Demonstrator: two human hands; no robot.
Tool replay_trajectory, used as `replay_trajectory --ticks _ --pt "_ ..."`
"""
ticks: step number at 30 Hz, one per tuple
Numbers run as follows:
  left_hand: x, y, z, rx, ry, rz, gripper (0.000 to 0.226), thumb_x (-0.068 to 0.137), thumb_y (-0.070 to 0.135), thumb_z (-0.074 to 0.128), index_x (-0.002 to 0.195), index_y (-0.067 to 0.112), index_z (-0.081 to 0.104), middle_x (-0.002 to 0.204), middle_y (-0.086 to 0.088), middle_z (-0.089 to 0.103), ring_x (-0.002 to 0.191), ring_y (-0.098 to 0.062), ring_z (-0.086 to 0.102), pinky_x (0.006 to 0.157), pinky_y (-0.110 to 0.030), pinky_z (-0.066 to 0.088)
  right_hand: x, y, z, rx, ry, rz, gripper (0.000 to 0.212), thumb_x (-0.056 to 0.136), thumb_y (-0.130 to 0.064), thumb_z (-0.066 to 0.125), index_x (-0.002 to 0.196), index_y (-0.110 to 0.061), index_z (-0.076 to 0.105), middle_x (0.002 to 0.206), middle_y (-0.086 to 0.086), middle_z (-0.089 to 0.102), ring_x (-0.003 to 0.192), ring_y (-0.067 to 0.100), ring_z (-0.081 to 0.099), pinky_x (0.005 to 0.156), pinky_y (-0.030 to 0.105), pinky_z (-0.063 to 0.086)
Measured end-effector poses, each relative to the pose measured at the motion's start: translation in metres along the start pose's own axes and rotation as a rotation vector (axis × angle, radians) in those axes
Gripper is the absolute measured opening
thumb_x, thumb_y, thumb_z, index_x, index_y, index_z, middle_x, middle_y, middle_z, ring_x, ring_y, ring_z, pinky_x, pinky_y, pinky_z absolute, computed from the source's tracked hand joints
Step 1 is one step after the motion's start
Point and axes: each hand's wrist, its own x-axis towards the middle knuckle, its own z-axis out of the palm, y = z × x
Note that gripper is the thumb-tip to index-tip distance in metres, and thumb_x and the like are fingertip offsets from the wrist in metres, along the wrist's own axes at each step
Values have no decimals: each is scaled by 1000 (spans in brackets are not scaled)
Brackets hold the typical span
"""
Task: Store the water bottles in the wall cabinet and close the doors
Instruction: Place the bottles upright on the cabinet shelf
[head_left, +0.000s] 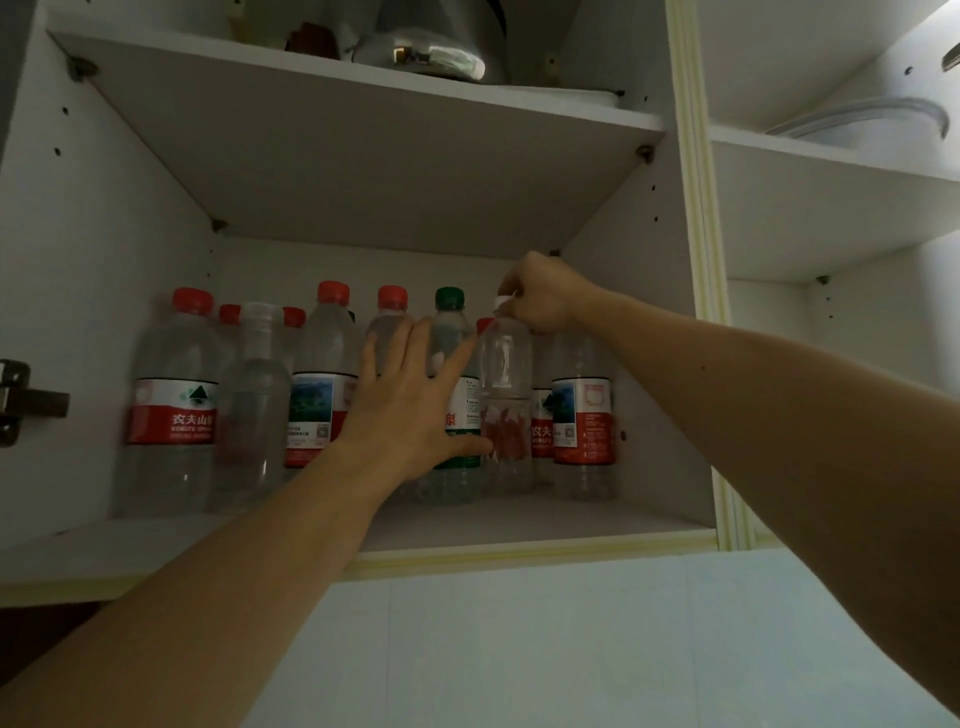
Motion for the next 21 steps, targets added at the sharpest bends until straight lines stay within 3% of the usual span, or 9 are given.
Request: replay_trajectory --ticks 4,7,9,11,13,15,17,21 --pt "2 3 1 56 -6 -16 122 67 96 39 160 33 -9 166 -18 -4 153 -37 -4 121 -63 2 -7 -5 -13 4 -11 12 34 99 -21 64 128 -4 66 124 14 68 103 27 67 78 32 57" --pt "1 4 1 68 -2 -20 125 64 98 36 160 31 -6 166 -19 -1 153 -38 -1 120 -65 4 -14 -10 -15 -5 -35 13 34 99 -22 64 127 -3 66 115 15 70 88 24 69 72 32 59" --pt "2 4 1 81 -16 -17 128 59 102 25 159 31 -9 165 -19 -3 152 -38 -3 120 -65 3 -18 -12 -12 10 -19 8 32 100 -21 63 126 -3 67 112 15 71 85 21 68 77 34 60" --pt "2 -1 1 36 -58 -6 130 52 104 13 157 34 -18 165 -15 -12 152 -35 -12 119 -63 -4 -20 -13 -10 -5 -8 9 31 100 -20 62 126 -4 67 116 14 70 93 22 67 85 36 58" --pt "2 -8 1 -54 -95 12 127 56 105 22 154 38 -24 165 -8 -21 151 -29 -21 119 -60 -11 -20 -11 -8 -25 -1 11 31 100 -21 62 125 -5 67 118 13 70 99 24 65 87 36 56" --pt "0 -17 0 -77 -101 53 129 64 97 46 152 38 -27 164 -4 -24 150 -26 -24 120 -58 -13 -21 -10 -10 -18 -13 11 33 98 -25 64 126 -8 67 117 12 70 94 21 65 79 32 53" --pt "-2 -21 0 -36 -99 94 134 64 91 57 150 38 -31 163 -4 -25 151 -28 -24 120 -59 -13 -22 -6 -13 12 -88 4 47 94 -37 69 133 -11 62 121 9 69 94 19 65 80 31 52" --pt "0 -17 -1 1 -108 91 141 61 90 61 146 37 -38 161 -4 -30 151 -33 -25 119 -64 -13 -25 3 -16 2 -353 33 106 71 -43 89 156 -27 28 145 4 51 121 23 54 104 40 45"
